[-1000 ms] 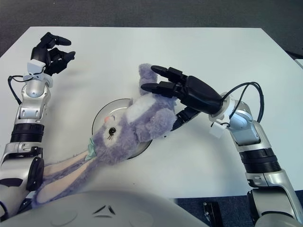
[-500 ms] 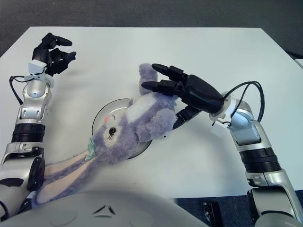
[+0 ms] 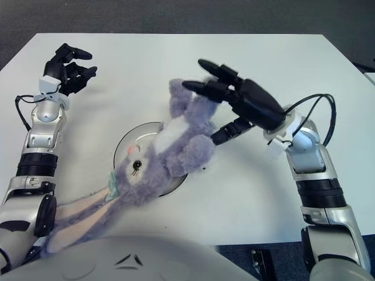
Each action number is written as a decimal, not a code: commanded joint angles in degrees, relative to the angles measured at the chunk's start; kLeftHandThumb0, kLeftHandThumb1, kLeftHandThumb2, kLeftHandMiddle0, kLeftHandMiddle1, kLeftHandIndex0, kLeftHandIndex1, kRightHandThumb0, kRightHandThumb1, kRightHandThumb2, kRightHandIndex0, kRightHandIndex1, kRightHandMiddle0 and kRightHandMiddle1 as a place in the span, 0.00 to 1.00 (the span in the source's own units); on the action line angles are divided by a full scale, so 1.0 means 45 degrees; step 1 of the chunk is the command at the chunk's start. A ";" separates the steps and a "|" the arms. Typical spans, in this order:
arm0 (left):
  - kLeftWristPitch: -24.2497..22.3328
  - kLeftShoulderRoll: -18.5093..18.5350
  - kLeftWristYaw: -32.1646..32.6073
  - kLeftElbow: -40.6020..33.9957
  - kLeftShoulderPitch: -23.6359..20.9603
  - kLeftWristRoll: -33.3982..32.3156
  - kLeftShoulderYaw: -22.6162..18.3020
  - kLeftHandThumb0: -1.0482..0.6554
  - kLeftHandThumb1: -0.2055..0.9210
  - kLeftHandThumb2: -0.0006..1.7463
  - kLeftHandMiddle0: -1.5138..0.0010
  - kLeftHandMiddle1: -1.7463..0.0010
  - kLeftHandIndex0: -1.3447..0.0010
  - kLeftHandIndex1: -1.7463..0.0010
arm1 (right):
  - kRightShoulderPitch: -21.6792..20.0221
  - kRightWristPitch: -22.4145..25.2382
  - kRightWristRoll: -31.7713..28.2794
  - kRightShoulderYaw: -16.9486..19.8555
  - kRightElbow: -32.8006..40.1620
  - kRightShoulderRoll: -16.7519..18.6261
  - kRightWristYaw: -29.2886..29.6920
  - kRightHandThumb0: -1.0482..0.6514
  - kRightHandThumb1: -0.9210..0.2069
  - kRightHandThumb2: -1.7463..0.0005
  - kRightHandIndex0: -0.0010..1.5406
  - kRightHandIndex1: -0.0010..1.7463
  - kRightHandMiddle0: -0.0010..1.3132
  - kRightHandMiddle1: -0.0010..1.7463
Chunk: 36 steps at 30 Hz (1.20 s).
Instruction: Put the doll into the plate.
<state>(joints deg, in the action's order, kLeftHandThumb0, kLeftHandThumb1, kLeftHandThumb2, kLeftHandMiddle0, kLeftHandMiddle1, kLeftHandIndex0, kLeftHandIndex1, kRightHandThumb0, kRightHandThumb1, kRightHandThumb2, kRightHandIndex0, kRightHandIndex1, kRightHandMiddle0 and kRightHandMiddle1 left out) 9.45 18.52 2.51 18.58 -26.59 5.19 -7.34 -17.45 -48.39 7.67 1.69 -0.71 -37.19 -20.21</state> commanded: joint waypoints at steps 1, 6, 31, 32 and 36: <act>0.0185 -0.0116 0.0037 0.0143 -0.0087 0.0153 0.0156 0.61 1.00 0.08 0.51 0.35 0.68 0.22 | -0.0803 0.0226 0.0133 0.0533 -0.0716 0.0176 0.0549 0.21 0.00 0.94 0.00 0.00 0.13 0.00; 0.0161 -0.0162 0.0062 0.0127 -0.0098 0.0174 0.0225 0.61 1.00 0.08 0.51 0.35 0.68 0.23 | -0.1700 0.0022 0.0214 0.0657 -0.1135 0.0242 0.0809 0.16 0.00 0.96 0.04 0.01 0.12 0.00; 0.0033 -0.0444 0.0118 0.0031 -0.0072 0.0362 0.0495 0.61 1.00 0.07 0.51 0.35 0.67 0.24 | -0.0822 0.7024 -0.3000 0.1307 0.2835 0.0627 -0.0108 0.11 0.09 1.00 0.09 0.00 0.17 0.02; 0.0031 -0.0444 0.0108 0.0033 -0.0072 0.0360 0.0501 0.61 1.00 0.07 0.50 0.35 0.66 0.25 | -0.0823 0.7229 -0.3052 0.1319 0.2957 0.0712 -0.0080 0.11 0.10 1.00 0.09 0.00 0.17 0.02; 0.0036 -0.0452 0.0105 0.0042 -0.0071 0.0356 0.0522 0.61 1.00 0.07 0.50 0.35 0.66 0.25 | -0.0835 0.7658 -0.3069 0.1418 0.3196 0.0940 -0.0033 0.11 0.11 1.00 0.10 0.00 0.18 0.02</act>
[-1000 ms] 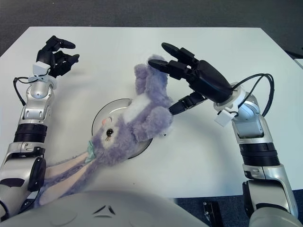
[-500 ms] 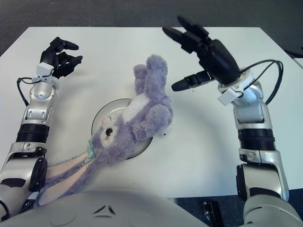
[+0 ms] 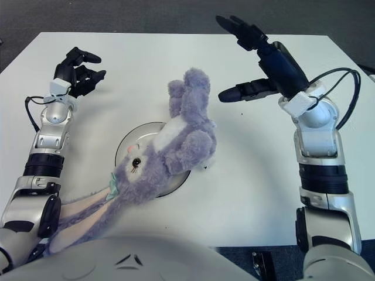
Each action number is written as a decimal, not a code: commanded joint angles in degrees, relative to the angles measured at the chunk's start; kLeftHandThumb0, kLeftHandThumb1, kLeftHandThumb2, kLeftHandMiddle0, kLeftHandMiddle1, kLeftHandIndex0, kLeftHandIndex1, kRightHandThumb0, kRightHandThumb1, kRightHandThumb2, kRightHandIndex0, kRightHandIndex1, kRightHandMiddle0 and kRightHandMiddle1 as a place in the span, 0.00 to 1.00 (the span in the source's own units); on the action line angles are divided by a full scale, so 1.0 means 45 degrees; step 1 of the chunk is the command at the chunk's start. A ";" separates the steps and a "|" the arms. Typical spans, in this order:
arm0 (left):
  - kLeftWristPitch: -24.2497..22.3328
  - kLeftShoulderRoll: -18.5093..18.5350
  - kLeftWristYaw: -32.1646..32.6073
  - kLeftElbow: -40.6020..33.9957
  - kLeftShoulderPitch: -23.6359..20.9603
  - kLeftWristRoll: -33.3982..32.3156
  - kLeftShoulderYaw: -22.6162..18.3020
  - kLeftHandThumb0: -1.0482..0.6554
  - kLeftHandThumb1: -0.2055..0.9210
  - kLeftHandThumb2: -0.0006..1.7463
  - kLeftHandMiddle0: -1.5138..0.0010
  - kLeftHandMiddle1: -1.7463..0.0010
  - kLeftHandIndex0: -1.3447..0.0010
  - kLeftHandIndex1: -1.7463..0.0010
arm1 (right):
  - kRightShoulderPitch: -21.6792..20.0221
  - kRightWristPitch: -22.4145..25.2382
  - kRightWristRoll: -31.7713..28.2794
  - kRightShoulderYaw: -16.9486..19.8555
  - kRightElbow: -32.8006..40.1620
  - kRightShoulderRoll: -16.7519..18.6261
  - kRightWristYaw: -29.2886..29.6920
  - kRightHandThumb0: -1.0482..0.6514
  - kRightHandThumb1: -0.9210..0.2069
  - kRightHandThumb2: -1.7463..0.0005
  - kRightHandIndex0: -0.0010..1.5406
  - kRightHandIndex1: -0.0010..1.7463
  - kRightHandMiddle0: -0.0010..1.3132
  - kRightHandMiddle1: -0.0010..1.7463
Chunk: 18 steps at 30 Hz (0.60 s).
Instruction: Put the doll into the plate.
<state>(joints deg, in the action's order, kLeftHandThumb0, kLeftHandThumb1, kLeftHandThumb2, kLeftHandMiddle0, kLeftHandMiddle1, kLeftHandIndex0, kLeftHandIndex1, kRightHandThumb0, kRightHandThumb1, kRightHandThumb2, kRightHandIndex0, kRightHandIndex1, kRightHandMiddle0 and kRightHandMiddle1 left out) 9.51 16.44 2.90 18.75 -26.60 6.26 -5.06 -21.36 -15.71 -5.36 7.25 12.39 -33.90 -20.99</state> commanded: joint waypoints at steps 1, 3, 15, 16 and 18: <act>0.0026 0.0003 0.0021 0.0005 -0.0064 0.0117 0.0022 0.61 1.00 0.07 0.50 0.35 0.66 0.25 | 0.0030 0.0545 -0.0173 0.0218 0.0329 0.0291 0.0207 0.11 0.11 1.00 0.10 0.01 0.18 0.02; 0.0031 -0.0004 0.0024 0.0004 -0.0057 0.0118 0.0030 0.61 1.00 0.07 0.50 0.35 0.65 0.26 | 0.0027 0.0742 -0.0154 0.0271 0.0400 0.0397 0.0263 0.12 0.12 1.00 0.11 0.01 0.19 0.02; 0.0112 -0.0008 -0.0021 0.0018 0.0046 0.0085 0.0032 0.61 1.00 0.06 0.50 0.35 0.65 0.27 | -0.0174 0.4638 0.0096 0.0606 0.0714 0.0963 0.1455 0.28 0.14 1.00 0.22 0.01 0.25 0.02; 0.0141 -0.0019 -0.0018 0.0022 0.0074 0.0084 0.0036 0.61 1.00 0.06 0.50 0.35 0.64 0.27 | -0.0198 0.4715 0.0010 0.0652 0.0599 0.1082 0.1534 0.28 0.13 0.99 0.22 0.01 0.24 0.02; 0.0194 -0.0031 -0.0018 0.0026 0.0129 0.0077 0.0037 0.61 1.00 0.06 0.50 0.34 0.64 0.27 | -0.0252 0.4604 -0.0043 0.0725 0.0286 0.1328 0.1712 0.27 0.09 0.99 0.22 0.00 0.23 0.02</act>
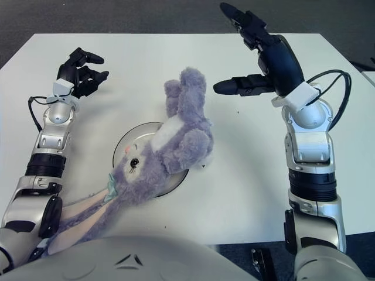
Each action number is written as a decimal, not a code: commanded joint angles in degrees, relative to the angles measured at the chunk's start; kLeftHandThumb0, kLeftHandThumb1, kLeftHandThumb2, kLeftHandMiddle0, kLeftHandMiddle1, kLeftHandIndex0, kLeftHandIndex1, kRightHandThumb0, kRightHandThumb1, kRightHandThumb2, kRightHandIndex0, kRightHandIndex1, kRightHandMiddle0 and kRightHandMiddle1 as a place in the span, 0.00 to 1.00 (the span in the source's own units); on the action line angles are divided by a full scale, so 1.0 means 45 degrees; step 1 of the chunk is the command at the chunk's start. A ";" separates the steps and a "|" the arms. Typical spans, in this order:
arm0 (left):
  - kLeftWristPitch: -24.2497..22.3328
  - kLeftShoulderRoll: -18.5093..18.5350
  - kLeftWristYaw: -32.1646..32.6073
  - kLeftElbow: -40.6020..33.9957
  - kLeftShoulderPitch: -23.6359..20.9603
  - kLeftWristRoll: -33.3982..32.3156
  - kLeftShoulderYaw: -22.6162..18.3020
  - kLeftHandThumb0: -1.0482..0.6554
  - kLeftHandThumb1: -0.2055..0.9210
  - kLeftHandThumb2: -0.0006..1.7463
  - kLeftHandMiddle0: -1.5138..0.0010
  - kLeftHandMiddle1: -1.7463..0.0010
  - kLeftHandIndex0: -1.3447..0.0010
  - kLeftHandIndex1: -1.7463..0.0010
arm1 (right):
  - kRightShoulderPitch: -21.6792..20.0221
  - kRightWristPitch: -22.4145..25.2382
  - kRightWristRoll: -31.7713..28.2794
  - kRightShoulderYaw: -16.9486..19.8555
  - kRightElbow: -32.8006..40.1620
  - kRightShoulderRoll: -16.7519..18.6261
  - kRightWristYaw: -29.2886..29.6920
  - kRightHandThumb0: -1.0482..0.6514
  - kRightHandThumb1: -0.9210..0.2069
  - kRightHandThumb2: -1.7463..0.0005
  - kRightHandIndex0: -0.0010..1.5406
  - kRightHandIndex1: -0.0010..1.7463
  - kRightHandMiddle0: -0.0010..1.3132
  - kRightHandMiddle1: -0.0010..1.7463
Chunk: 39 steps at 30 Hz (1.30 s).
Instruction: Put the doll into the plate.
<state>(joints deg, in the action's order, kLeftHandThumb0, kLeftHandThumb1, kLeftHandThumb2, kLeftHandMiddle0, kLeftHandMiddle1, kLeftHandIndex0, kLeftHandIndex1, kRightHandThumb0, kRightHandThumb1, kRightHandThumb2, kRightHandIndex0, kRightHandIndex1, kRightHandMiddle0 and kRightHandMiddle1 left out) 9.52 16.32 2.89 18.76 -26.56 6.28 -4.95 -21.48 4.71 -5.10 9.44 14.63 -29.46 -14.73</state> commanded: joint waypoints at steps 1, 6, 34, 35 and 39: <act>0.0213 -0.0004 -0.0019 0.0026 0.0142 0.0068 0.0009 0.61 1.00 0.06 0.50 0.34 0.64 0.27 | -0.0248 -0.0065 -0.0073 0.0259 -0.0352 0.0442 0.0399 0.27 0.07 0.98 0.22 0.00 0.23 0.02; 0.0365 -0.0064 -0.0029 -0.0002 0.0267 -0.0035 -0.0036 0.61 1.00 0.06 0.50 0.34 0.64 0.27 | -0.0611 -0.1891 -0.0213 0.0629 -0.2166 0.1628 0.1303 0.32 0.01 0.91 0.25 0.01 0.28 0.03; 0.1798 -0.0899 0.0612 0.0050 0.0930 -0.0331 -0.0443 0.61 1.00 0.08 0.52 0.31 0.65 0.28 | -0.1345 -0.5996 0.0089 0.1084 -0.8414 0.3238 0.2963 0.40 0.00 0.78 0.50 0.03 0.23 0.65; 0.1935 -0.0946 0.0626 0.0148 0.0955 -0.0341 -0.0441 0.61 1.00 0.08 0.52 0.31 0.65 0.28 | -0.1341 -0.6238 0.0085 0.1077 -0.8803 0.3307 0.2972 0.40 0.00 0.77 0.51 0.03 0.23 0.71; 0.2269 -0.1067 0.0619 0.0389 0.0993 -0.0380 -0.0462 0.61 1.00 0.08 0.52 0.30 0.65 0.28 | -0.1433 -0.7045 -0.0011 0.1080 -0.9856 0.3478 0.3005 0.41 0.00 0.76 0.52 0.24 0.22 0.89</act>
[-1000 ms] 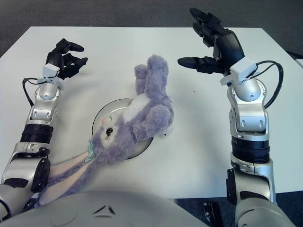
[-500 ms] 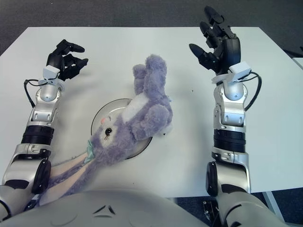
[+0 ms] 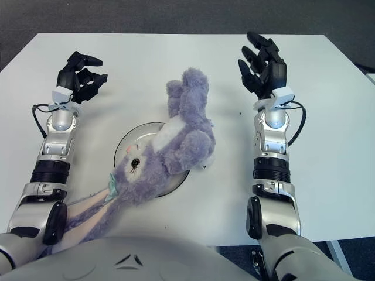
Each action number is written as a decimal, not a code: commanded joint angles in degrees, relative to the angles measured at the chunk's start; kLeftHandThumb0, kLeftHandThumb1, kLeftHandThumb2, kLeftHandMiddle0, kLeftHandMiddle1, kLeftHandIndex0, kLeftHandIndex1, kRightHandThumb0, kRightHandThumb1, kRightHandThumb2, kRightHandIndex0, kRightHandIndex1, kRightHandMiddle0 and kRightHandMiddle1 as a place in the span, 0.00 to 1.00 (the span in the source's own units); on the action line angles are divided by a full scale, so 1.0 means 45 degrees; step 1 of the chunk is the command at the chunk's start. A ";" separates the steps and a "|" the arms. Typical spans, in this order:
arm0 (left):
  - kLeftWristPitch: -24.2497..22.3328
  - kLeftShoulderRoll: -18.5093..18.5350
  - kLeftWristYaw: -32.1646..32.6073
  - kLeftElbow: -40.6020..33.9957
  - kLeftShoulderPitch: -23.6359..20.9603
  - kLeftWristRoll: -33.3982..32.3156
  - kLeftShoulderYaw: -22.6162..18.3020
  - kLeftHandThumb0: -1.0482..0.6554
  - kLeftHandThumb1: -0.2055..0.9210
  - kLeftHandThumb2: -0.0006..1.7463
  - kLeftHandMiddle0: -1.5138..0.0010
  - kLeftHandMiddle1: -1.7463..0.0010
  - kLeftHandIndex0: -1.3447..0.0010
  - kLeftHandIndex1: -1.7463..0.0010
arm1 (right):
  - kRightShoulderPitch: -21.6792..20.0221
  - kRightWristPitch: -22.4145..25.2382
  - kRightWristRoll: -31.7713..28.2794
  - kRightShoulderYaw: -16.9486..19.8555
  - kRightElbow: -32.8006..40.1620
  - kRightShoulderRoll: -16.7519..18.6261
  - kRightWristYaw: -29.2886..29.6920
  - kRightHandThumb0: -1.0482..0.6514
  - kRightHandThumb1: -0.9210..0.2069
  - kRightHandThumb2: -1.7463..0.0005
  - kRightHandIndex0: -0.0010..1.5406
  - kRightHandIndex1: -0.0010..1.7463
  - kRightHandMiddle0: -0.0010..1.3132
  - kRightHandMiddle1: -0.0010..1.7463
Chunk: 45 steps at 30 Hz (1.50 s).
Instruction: Put the doll into the plate.
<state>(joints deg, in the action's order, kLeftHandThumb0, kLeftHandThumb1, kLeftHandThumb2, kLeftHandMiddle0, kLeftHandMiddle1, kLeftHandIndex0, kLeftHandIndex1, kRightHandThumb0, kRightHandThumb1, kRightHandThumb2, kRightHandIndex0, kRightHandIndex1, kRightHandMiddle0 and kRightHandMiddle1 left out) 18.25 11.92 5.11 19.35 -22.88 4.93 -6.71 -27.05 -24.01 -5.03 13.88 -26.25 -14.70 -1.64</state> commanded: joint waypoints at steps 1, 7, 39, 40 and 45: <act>0.0387 -0.0109 0.0120 0.0305 0.0173 -0.0090 -0.0078 0.61 1.00 0.08 0.53 0.30 0.65 0.28 | -0.0230 -0.0830 -0.0051 0.0099 -0.0973 0.0226 0.0098 0.41 0.00 0.76 0.51 0.29 0.22 0.90; 0.0796 -0.0553 0.0048 0.0662 0.0342 -0.0420 -0.0091 0.61 1.00 0.09 0.54 0.27 0.65 0.29 | -0.0590 -0.2520 -0.0826 0.0505 -0.2863 0.0820 -0.0120 0.55 0.00 0.79 0.38 0.66 0.18 0.93; 0.1157 -0.1745 0.0140 0.1122 0.0886 -0.1010 -0.0063 0.61 0.82 0.32 0.58 0.17 0.66 0.27 | -0.0149 -0.2649 -0.1024 0.0403 -0.4591 0.1352 -0.0766 0.61 0.27 0.52 0.37 0.87 0.21 0.93; 0.1229 -0.1795 0.0151 0.1255 0.0903 -0.1043 -0.0068 0.61 0.81 0.33 0.58 0.17 0.66 0.27 | -0.0100 -0.2561 -0.1079 0.0402 -0.4510 0.1448 -0.0768 0.61 0.28 0.50 0.36 0.88 0.21 0.94; 0.1469 -0.1914 0.0147 0.1662 0.0886 -0.1220 -0.0137 0.61 0.79 0.36 0.64 0.17 0.64 0.21 | -0.0010 -0.2285 -0.1135 0.0410 -0.4314 0.1666 -0.0740 0.61 0.34 0.44 0.36 0.91 0.22 0.96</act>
<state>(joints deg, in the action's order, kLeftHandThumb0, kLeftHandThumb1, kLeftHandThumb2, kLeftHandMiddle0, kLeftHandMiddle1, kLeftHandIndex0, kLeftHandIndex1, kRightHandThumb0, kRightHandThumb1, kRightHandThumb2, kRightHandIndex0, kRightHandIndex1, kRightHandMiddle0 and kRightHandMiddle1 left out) 23.85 4.39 5.99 24.85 -20.52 0.25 -7.06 -29.43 -35.25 -8.55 15.67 -45.33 -9.17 -4.89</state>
